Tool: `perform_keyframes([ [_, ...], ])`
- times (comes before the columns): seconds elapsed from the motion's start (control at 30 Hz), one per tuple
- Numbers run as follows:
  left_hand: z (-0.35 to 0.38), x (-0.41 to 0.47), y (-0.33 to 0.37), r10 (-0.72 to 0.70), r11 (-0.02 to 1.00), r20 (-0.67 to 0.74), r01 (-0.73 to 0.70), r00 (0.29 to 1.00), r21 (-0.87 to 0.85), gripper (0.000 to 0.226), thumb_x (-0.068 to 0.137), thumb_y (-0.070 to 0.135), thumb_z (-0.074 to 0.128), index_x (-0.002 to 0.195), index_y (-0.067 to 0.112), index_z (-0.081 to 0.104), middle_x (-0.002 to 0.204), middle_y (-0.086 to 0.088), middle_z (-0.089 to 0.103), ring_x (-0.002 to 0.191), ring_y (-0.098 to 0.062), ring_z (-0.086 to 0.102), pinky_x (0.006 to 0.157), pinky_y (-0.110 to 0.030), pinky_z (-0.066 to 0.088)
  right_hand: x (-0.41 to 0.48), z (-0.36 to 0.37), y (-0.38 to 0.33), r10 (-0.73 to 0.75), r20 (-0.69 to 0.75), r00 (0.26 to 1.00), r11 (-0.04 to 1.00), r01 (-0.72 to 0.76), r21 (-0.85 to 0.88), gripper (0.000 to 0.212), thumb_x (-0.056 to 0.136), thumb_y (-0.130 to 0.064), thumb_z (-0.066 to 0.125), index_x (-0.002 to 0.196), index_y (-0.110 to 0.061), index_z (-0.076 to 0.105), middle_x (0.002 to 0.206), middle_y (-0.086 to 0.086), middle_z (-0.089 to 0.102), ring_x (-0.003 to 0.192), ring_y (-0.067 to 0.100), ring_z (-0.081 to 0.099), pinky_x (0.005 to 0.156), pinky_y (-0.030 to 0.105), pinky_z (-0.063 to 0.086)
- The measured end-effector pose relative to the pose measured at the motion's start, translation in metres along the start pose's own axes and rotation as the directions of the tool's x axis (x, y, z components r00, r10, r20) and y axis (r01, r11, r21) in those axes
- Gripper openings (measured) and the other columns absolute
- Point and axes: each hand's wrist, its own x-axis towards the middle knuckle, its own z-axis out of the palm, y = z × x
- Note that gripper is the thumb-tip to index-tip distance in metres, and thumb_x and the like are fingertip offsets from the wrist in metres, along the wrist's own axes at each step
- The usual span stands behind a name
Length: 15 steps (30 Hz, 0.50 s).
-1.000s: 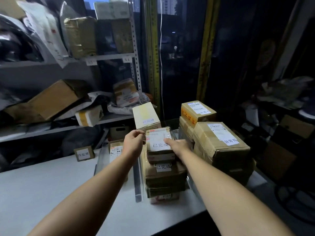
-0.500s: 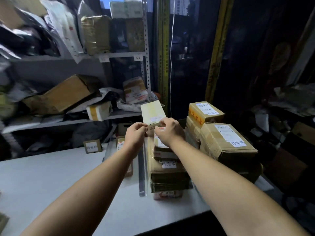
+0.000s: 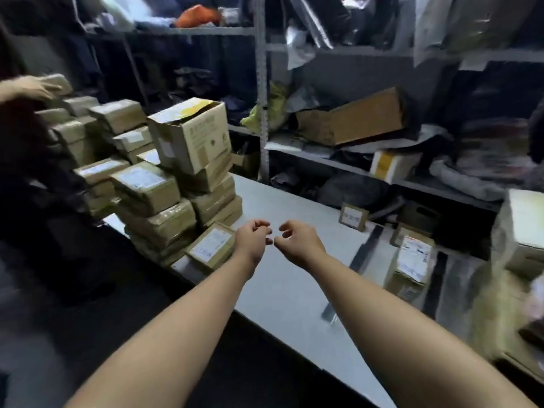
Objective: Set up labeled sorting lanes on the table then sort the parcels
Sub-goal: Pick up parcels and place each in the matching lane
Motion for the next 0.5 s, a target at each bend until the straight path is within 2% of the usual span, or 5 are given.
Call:
perform_keyframes([
  [0.1,-0.075,0.021,-0.034,-0.07,0.997,-0.099,0.071,0.993,0.012,0.024,0.089,0.004,0.046,0.083,0.019,0.063,0.076,-0.007,0.064,0.069,-0.022,0.056,0.07,-0.034,0.045,0.027,0.066,-0.03,-0.043,0.156,0.987,0.991,0.061,-0.116,0.044,0.089,-0.037,0.062,0.132,-0.024,0.059,0.124,-0.002,0.066,0.111,0.019,0.062,0.087,0.034,0.053],
  [0.23,-0.159,0.05,-0.079,-0.164,0.98,-0.173,0.18,0.971,0.083,0.02,0.094,0.004,0.051,0.086,0.017,0.063,0.069,-0.001,0.061,0.063,-0.016,0.054,0.063,-0.027,0.044,0.07,0.147,-0.058,0.048,0.233,0.971,0.999,-0.045,-0.019,0.064,0.089,-0.038,0.069,0.146,-0.021,0.045,0.13,0.004,0.065,0.11,0.024,0.062,0.084,0.03,0.049],
  [0.33,-0.199,0.088,-0.102,-0.197,0.969,-0.181,0.22,0.964,0.116,0.015,0.096,0.008,0.053,0.091,0.017,0.064,0.073,-0.002,0.06,0.063,-0.011,0.053,0.058,-0.024,0.041,0.098,0.192,-0.06,0.158,0.224,0.962,0.986,-0.167,0.022,0.075,0.088,-0.038,0.072,0.15,-0.015,0.037,0.136,0.009,0.063,0.117,0.029,0.062,0.094,0.036,0.052],
  [0.43,-0.215,0.121,-0.121,-0.212,0.961,-0.159,0.236,0.964,0.147,0.014,0.096,0.008,0.052,0.094,0.016,0.064,0.072,0.0,0.057,0.066,-0.012,0.052,0.053,-0.017,0.041,0.114,0.219,-0.058,0.259,0.169,0.951,0.958,-0.276,0.081,0.071,0.09,-0.038,0.07,0.149,-0.014,0.038,0.138,0.011,0.061,0.119,0.032,0.061,0.096,0.037,0.052],
  [0.5,-0.219,0.134,-0.136,-0.213,0.953,-0.147,0.239,0.966,0.189,0.016,0.095,0.008,0.053,0.092,0.02,0.063,0.082,0.001,0.06,0.079,-0.017,0.056,0.064,-0.02,0.042,0.122,0.229,-0.052,0.324,0.127,0.937,0.937,-0.336,0.091,0.065,0.093,-0.036,0.066,0.146,-0.01,0.041,0.137,0.013,0.061,0.12,0.033,0.06,0.092,0.035,0.05],
])
